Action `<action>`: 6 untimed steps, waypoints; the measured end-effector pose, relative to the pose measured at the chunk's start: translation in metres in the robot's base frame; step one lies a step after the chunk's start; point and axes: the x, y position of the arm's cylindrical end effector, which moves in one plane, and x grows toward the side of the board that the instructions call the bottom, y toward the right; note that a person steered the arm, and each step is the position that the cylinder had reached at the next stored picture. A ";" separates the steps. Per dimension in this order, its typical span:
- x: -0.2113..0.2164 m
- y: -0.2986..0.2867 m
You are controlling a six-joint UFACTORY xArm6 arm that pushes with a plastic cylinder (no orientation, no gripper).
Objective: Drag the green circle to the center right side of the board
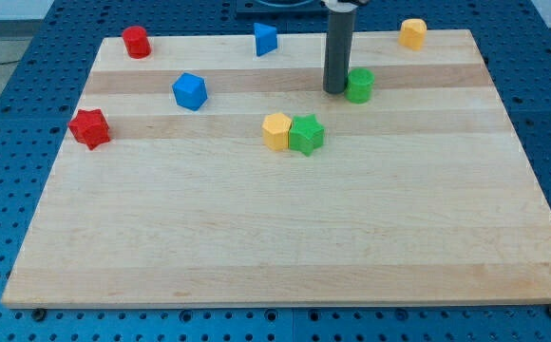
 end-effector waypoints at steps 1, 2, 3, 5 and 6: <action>-0.023 0.011; -0.012 0.036; 0.007 0.044; 0.029 0.060; 0.029 0.016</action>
